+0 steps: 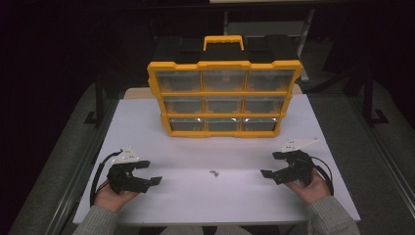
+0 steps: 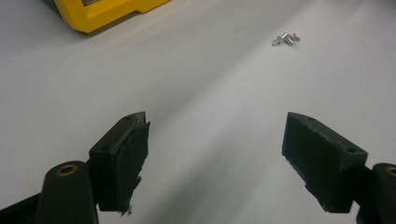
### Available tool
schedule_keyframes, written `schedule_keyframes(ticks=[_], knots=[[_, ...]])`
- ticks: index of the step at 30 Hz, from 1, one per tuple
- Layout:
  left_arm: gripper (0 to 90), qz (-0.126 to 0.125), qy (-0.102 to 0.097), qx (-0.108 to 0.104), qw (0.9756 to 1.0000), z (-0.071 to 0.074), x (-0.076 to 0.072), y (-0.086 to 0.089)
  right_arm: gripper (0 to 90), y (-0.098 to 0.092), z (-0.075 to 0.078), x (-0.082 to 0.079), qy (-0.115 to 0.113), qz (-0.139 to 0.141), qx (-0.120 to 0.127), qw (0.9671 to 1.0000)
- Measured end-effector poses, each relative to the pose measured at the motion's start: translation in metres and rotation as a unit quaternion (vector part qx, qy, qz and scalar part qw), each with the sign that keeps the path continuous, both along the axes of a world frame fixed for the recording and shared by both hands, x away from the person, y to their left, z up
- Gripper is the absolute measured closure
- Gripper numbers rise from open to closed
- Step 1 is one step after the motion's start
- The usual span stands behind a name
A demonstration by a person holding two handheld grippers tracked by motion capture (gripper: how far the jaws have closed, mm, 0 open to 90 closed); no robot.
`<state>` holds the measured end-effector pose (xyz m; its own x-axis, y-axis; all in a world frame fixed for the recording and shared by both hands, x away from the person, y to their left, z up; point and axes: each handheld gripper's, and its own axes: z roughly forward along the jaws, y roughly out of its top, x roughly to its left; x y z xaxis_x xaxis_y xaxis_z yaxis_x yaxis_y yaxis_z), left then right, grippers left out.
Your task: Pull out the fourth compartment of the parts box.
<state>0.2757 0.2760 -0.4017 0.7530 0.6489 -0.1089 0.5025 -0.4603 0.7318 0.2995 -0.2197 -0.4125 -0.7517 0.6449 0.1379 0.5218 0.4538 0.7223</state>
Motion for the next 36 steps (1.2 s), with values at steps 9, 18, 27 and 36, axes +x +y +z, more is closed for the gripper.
schedule_keyframes(ticks=[9, 18, 27, 36], knots=[[23.2, -0.007, 0.0, -0.003, 1.0, -0.0002, 0.0003, -0.0007, 16.4, 0.0, -0.0036, 0.0003, 0.005, 0.003, -0.014, 0.9999], [24.6, -0.015, -0.004, -0.006, 0.9999, 0.0014, -0.0007, -0.0023, 16.9, -0.0014, -0.002, -0.0013, -0.001, 0.001, -0.02, 0.9998], [25.9, -0.013, -0.003, -0.009, 0.9999, 0.0019, -0.0002, -0.0019, 17.5, -0.0038, -0.001, -0.0037, -0.003, 0.001, -0.023, 0.9997], [28.4, -0.012, 0.017, -0.074, 0.997, 0.0072, 0.002, -0.0036, 17.8, 0.0004, 0.0027, -0.0088, -0.011, 0.01, -0.029, 0.9995]])
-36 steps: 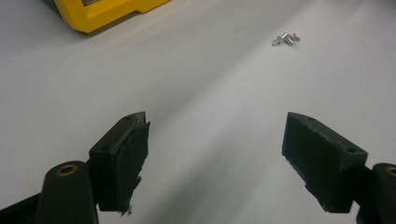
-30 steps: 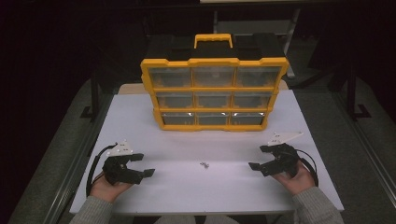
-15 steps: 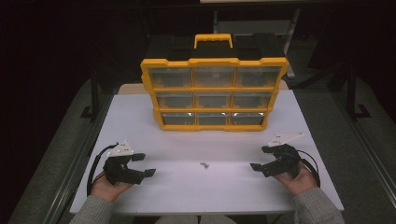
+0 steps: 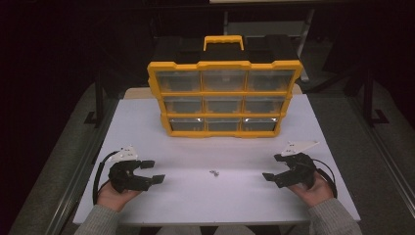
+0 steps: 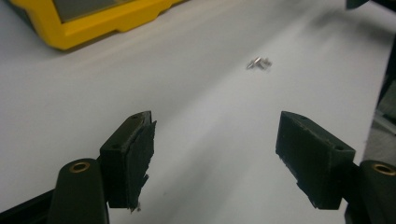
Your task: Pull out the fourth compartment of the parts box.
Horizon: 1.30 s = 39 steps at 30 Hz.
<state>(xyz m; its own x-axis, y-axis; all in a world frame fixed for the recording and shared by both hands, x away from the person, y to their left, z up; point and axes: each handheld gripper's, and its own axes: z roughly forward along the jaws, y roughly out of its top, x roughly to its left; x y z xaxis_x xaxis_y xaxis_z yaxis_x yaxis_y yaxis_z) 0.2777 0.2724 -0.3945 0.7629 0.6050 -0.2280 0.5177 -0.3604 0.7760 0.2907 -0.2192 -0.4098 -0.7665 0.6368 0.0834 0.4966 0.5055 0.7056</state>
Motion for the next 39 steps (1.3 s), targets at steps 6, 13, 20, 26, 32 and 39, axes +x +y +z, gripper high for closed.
schedule_keyframes(ticks=[6, 13, 20, 26, 32, 39], knots=[[32.9, -0.002, 0.025, -0.053, 0.9983, 0.007, 0.01, -0.004, 17.8, 0.002, 0.001, 0.0, -0.001, 0.004, 0.001, 1.0], [36.2, 0.012, 0.057, -0.119, 0.9912, 0.014, 0.031, -0.015, 18.5, -0.002, 0.0, -0.002, 0.002, 0.002, 0.001, 1.0], [40.1, 0.049, 0.067, -0.164, 0.9829, 0.025, 0.053, -0.023, 19.4, -0.003, 0.001, -0.001, -0.01, 0.004, 0.003, 0.9999], [43.2, 0.088, 0.071, -0.205, 0.9722, 0.031, 0.071, -0.027, 19.4, -0.007, 0.002, -0.001, -0.011, -0.001, 0.004, 0.9999], [41.2, 0.123, 0.067, -0.244, 0.9596, 0.037, 0.081, -0.033, 19.7, -0.007, 0.002, -0.001, -0.009, -0.001, 0.006, 0.9999], [43.5, 0.137, 0.057, -0.257, 0.9549, 0.047, 0.098, -0.044, 20.2, -0.006, 0.001, 0.0, -0.008, 0.002, 0.002, 1.0]])
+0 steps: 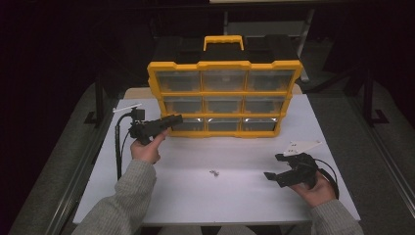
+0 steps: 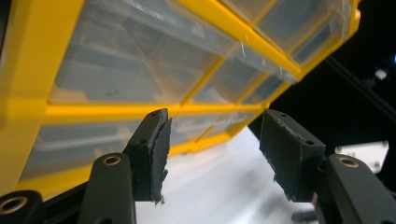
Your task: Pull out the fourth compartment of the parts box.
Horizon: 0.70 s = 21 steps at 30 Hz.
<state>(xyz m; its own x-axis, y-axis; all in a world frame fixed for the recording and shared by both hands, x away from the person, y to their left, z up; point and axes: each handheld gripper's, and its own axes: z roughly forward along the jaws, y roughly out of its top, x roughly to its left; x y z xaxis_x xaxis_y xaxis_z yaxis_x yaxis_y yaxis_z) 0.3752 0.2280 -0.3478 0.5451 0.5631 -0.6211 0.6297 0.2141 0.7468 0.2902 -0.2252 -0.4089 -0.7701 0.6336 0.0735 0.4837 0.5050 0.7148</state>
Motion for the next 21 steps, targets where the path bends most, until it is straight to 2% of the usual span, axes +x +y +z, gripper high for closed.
schedule_keyframes(ticks=[5, 7, 12, 13, 21], knots=[[47.0, 0.014, 0.011, -0.02, 0.9996, 0.002, 0.013, -0.003, 20.5, -0.001, 0.001, -0.001, -0.004, 0.002, 0.002, 1.0], [49.1, 0.014, 0.017, -0.035, 0.9992, 0.004, 0.019, -0.006, 20.5, -0.001, 0.001, 0.0, -0.004, 0.002, 0.003, 1.0], [53.3, 0.021, 0.022, -0.04, 0.9987, 0.008, 0.026, -0.008, 20.6, -0.001, 0.001, 0.0, -0.003, 0.003, 0.004, 1.0], [54.6, 0.023, 0.032, -0.055, 0.9977, 0.006, 0.029, -0.008, 20.6, -0.001, 0.001, 0.0, -0.003, 0.003, 0.003, 1.0], [65.7, 0.032, 0.034, -0.071, 0.9963, 0.005, 0.034, -0.012, 20.5, -0.001, 0.001, 0.0, -0.003, 0.006, 0.005, 1.0]])
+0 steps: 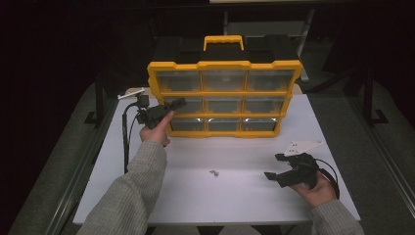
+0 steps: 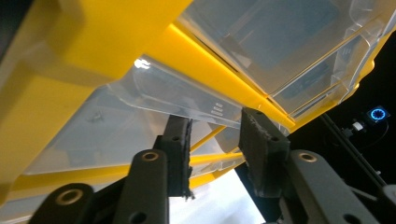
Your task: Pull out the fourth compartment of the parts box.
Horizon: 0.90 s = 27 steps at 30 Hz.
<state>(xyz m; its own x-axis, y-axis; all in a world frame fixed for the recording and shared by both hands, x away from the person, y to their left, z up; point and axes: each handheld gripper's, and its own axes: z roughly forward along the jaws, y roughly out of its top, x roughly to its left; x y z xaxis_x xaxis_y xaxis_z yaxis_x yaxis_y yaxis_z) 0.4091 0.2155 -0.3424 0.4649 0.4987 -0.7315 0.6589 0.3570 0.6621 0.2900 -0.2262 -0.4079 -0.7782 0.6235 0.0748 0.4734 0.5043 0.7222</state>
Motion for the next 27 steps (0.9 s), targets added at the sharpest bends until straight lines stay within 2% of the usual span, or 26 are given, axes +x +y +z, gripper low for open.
schedule_keyframes(ticks=[4, 9, 10, 12, 14, 15, 16, 18, 23, 25, 27], knots=[[72.9, -0.001, -0.002, -0.002, 1.0, -0.003, 0.002, -0.002, 20.6, 0.0, 0.0, -0.001, 0.002, 0.002, -0.001, 1.0], [74.9, 0.002, -0.003, -0.01, 0.9999, -0.005, 0.002, -0.003, 20.7, 0.0, 0.0, -0.002, 0.002, 0.003, 0.001, 1.0], [76.1, 0.0, -0.006, -0.019, 0.9998, -0.008, 0.002, -0.003, 20.7, 0.0, 0.0, -0.001, 0.002, 0.003, 0.0, 1.0], [76.5, -0.001, -0.007, -0.023, 0.9997, -0.009, 0.002, -0.003, 20.7, 0.0, 0.0, -0.001, 0.002, 0.003, 0.0, 1.0], [77.5, -0.004, -0.011, -0.042, 0.999, -0.014, 0.003, -0.001, 20.7, -0.001, -0.001, -0.001, 0.002, 0.003, 0.002, 1.0], [77.7, -0.004, -0.011, -0.042, 0.999, -0.014, 0.003, -0.001, 20.7, -0.001, -0.001, -0.001, 0.002, 0.003, 0.002, 1.0], [78.3, -0.005, -0.016, -0.055, 0.9983, -0.017, 0.003, -0.001, 20.7, -0.002, -0.001, -0.002, 0.001, 0.002, 0.003, 1.0], [79.5, -0.009, -0.021, -0.065, 0.9976, -0.02, 0.002, -0.001, 20.6, -0.003, -0.001, -0.002, 0.002, 0.0, 0.003, 1.0], [80.5, -0.008, -0.022, -0.068, 0.9974, -0.021, 0.002, -0.001, 20.5, -0.004, -0.003, -0.002, 0.007, -0.003, 0.004, 1.0], [82.3, -0.009, -0.028, -0.063, 0.9976, -0.022, 0.0, -0.002, 20.7, -0.003, -0.003, -0.002, 0.007, -0.001, 0.003, 1.0], [82.3, -0.006, -0.031, -0.07, 0.9971, -0.023, -0.002, -0.003, 20.8, -0.002, -0.003, -0.002, 0.007, 0.0, 0.0, 1.0]])
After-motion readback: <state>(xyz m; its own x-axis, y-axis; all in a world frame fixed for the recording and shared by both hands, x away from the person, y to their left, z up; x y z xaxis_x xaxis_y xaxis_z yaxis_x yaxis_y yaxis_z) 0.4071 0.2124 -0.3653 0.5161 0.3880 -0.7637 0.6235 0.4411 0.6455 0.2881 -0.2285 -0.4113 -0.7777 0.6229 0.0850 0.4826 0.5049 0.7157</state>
